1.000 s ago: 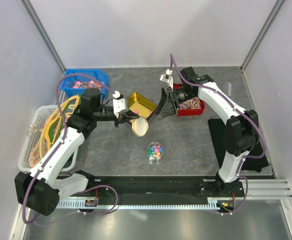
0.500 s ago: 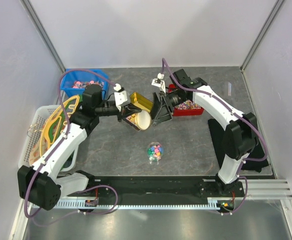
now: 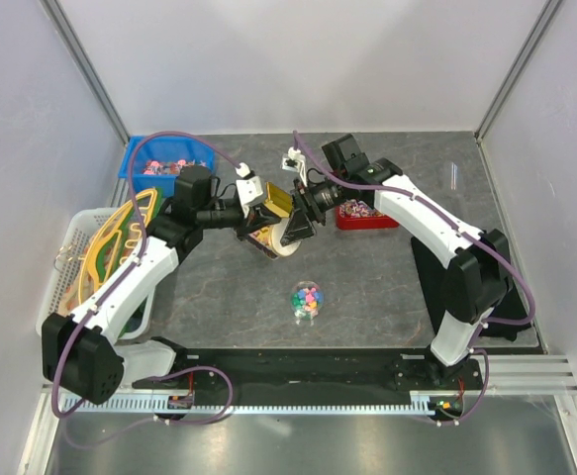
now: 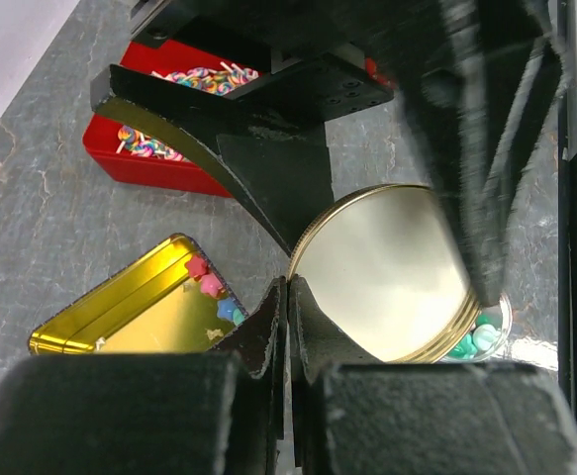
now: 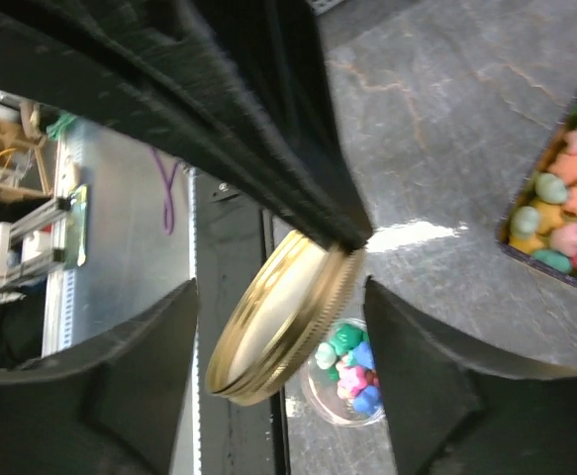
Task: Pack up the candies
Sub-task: Adjust the box lid.
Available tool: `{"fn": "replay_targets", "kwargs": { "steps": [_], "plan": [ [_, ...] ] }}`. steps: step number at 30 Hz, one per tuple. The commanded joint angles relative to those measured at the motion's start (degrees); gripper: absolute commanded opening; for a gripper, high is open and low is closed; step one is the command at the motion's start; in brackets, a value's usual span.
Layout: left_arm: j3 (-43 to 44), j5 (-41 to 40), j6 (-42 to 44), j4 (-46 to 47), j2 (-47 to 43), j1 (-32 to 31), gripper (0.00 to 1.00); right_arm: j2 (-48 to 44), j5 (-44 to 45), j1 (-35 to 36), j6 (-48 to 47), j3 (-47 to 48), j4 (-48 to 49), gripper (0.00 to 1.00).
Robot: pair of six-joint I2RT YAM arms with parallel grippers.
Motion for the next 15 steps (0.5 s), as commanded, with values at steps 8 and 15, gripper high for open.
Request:
{"fn": "replay_targets", "kwargs": {
  "steps": [8, 15],
  "plan": [
    [0.14, -1.97, 0.58, 1.86, -0.87, -0.37, 0.02, -4.57, 7.73, 0.03, -1.03, 1.71, 0.18, 0.70],
    [-2.06, -4.79, -0.12, 5.47, -2.98, -0.29, 0.02, -6.51, 9.40, 0.03, -3.67, 3.81, -4.31, 0.66]
  ]
}}
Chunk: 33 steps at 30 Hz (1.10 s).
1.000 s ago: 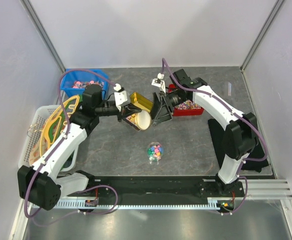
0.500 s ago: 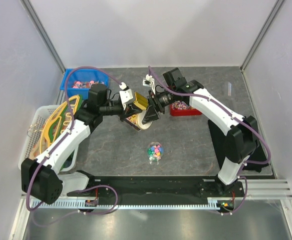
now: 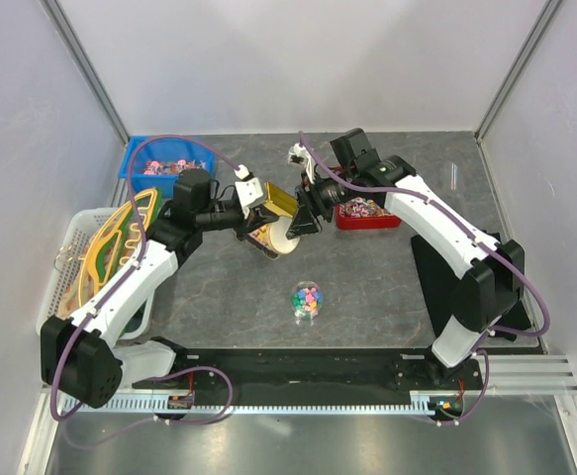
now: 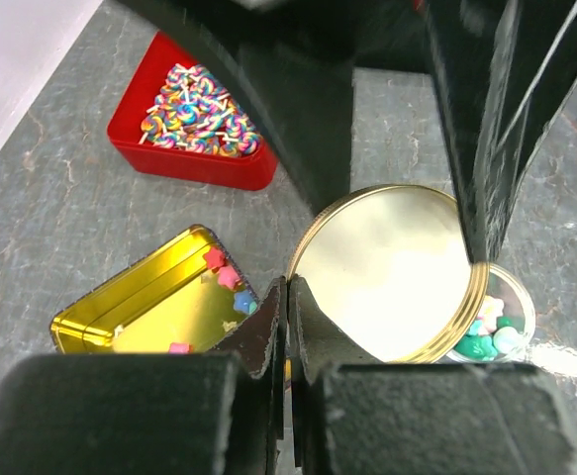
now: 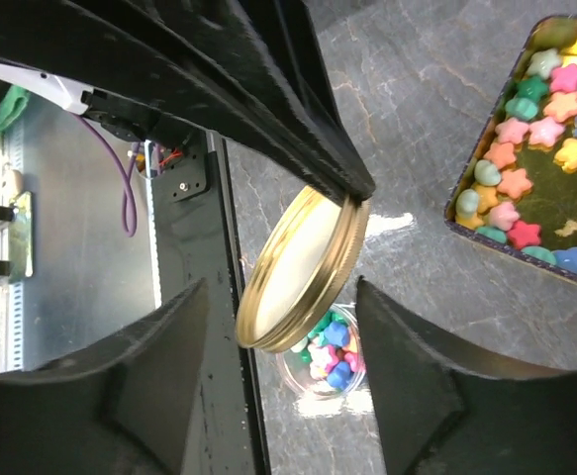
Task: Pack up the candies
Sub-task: Adjust the box lid.
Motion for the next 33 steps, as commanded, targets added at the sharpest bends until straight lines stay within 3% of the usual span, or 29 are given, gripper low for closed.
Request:
{"fn": "replay_targets", "kwargs": {
  "steps": [1, 10, 12, 14, 18, 24, 27, 28, 33],
  "plan": [
    [-0.55, -2.21, -0.12, 3.57, -2.26, -0.13, 0.02, -2.94, 2.23, 0.16, -2.18, 3.36, -2.71, 0.60],
    [-1.08, -2.74, -0.64, 4.71, -2.43, -0.13, 0.02, -1.36, 3.29, 1.13, -1.48, 3.36, -2.81, 0.57],
    [-1.08, -2.65, -0.73, 4.80, -2.44, -0.13, 0.02, -1.10, 4.69, 1.48, -1.30, 3.45, -2.63, 0.50],
    [-1.16, -2.30, -1.00, 4.88, -2.52, -0.13, 0.02, -0.75, 5.66, 1.92, -1.13, 3.53, -2.28, 0.37],
    [-1.34, -2.13, -1.09, 5.06, -2.52, -0.13, 0.02, -0.04, 6.98, 2.36, -0.69, 3.88, -1.84, 0.30],
    [-1.08, -3.27, -1.52, 4.97, -2.35, -0.13, 0.02, -0.66, 10.58, 2.71, -1.74, 4.41, -2.10, 0.08],
    [-0.81, -3.97, -1.35, 4.45, -2.61, -0.04, 0.17, -1.71, 14.09, 2.80, -3.67, 4.68, -3.24, 0.05],
    [-0.55, -4.14, -1.35, 4.18, -2.70, 0.04, 0.31, -2.06, 15.93, 2.80, -4.11, 4.59, -3.68, 0.05],
    [0.86, -3.27, -1.70, 2.25, -3.14, 0.74, 0.55, -4.61, 20.95, 2.80, -7.01, 3.19, -4.04, 0.02]
  ]
}}
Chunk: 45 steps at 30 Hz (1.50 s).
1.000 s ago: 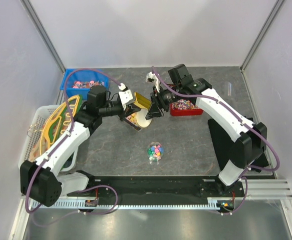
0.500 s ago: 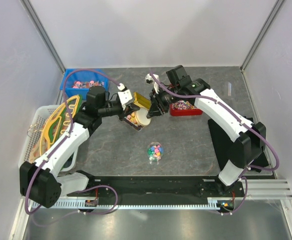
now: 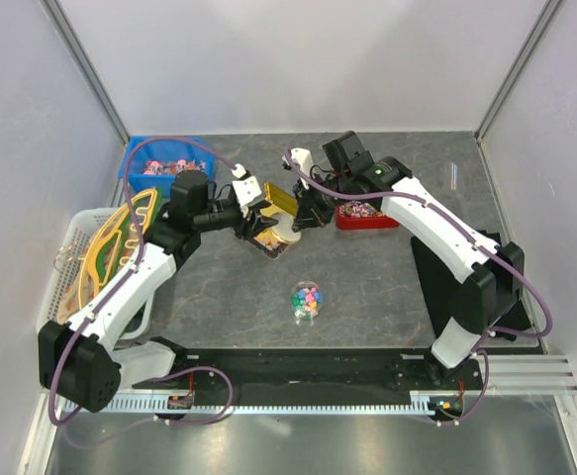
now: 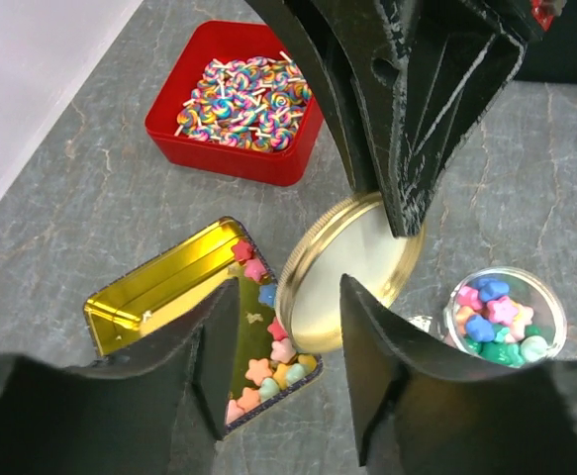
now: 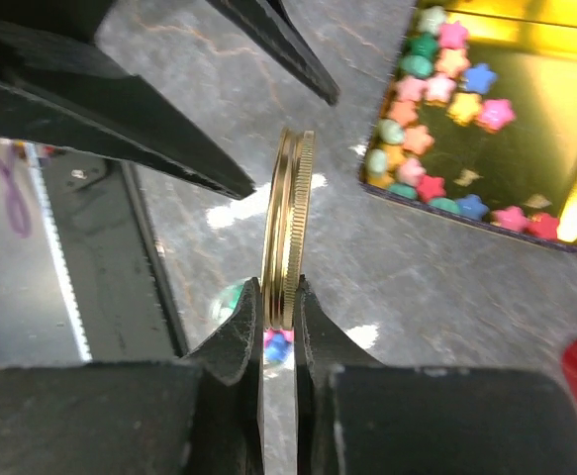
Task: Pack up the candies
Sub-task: Adjust the box lid.
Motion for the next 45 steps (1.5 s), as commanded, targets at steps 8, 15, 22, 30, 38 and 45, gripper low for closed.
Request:
{"fn": "replay_targets", "kwargs": {
  "steps": [8, 15, 22, 30, 38, 45],
  "plan": [
    [6.45, 6.13, -4.68, -4.24, 0.30, 4.82, 0.60, -9.44, 16.87, 0.35, -9.00, -3.03, 2.50, 0.00],
    [14.88, 21.67, -16.64, -8.46, 10.05, 12.39, 0.61, -18.14, 38.54, 4.82, -18.05, -14.72, 14.17, 0.00],
    [21.39, 33.38, -26.38, -10.75, 18.05, 12.66, 0.62, -24.74, 70.88, 17.57, -32.63, -31.59, 38.16, 0.00],
    [22.27, 34.97, -33.24, -9.97, 22.35, 12.83, 0.45, -22.03, 86.05, 24.87, -54.24, -45.31, 73.67, 0.00],
    [22.45, 33.21, -40.80, -5.84, 26.41, 13.97, 0.43, -17.54, 88.87, 30.75, -68.93, -50.94, 96.78, 0.00],
    [18.24, 37.50, -55.20, 7.61, 26.85, 15.73, 0.39, -8.32, 89.22, 35.15, -84.59, -55.43, 115.70, 0.00]
  ]
}}
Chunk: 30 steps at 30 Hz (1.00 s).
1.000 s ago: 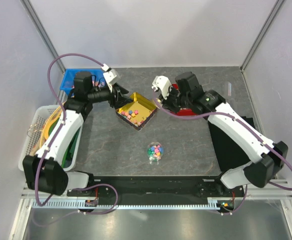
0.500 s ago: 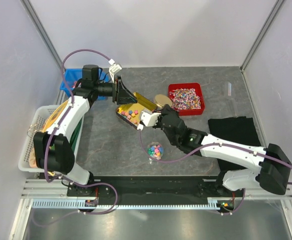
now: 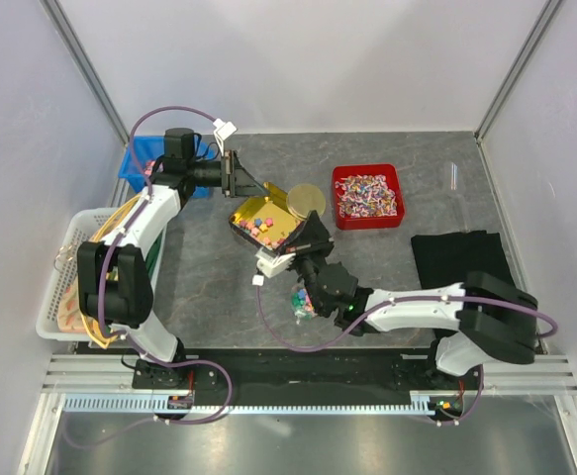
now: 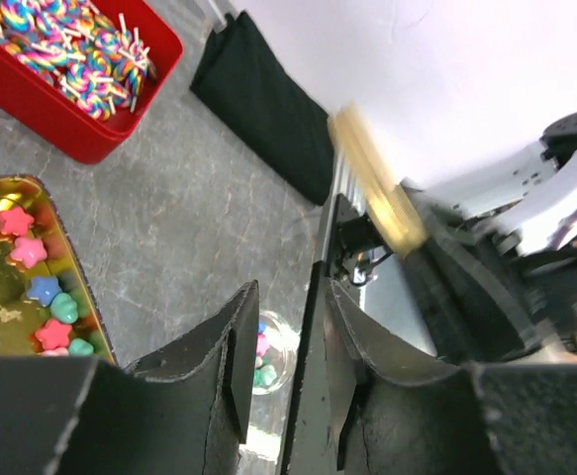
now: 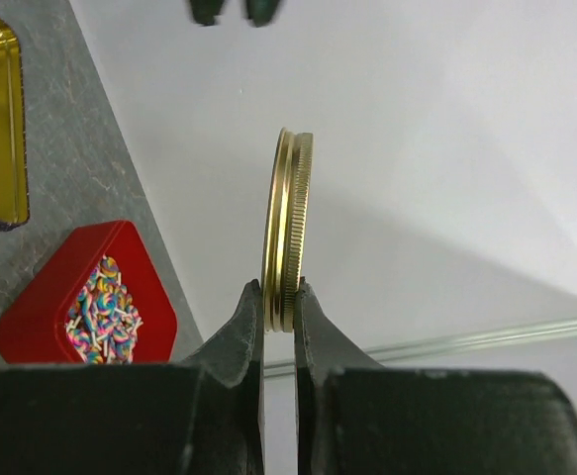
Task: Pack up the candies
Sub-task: Adjust the box lid.
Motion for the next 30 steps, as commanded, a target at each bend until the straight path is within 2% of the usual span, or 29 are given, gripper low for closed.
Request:
{"fn": "replay_targets", "kwargs": {
  "steps": [1, 7, 13, 16, 25, 30],
  "plan": [
    [-1.70, 4.92, -11.95, 12.39, -0.32, 0.85, 0.39, 4.37, 2.08, 2.46, -11.75, -1.60, 17.48, 0.00],
    [-2.32, 5.81, -13.28, 12.95, -1.38, 1.02, 0.39, 9.46, 2.87, 3.60, -18.86, -0.10, 25.92, 0.00],
    [-2.76, 6.16, -14.07, 13.30, -1.47, 0.94, 0.45, 14.47, 3.49, 3.60, -25.29, 1.39, 34.54, 0.00],
    [-2.85, 6.33, -14.68, 13.74, -1.29, 0.94, 0.46, 15.53, 3.49, 3.61, -25.64, 2.44, 35.78, 0.00],
    [-4.43, 7.12, -13.98, 14.71, -1.20, 0.85, 0.66, 17.55, 3.66, 3.52, -27.05, 5.17, 37.01, 0.00],
    [-4.17, 7.48, -14.51, 14.80, -0.41, 0.76, 0.66, 18.26, 3.31, 3.52, -26.87, 6.31, 36.92, 0.00]
  ]
}}
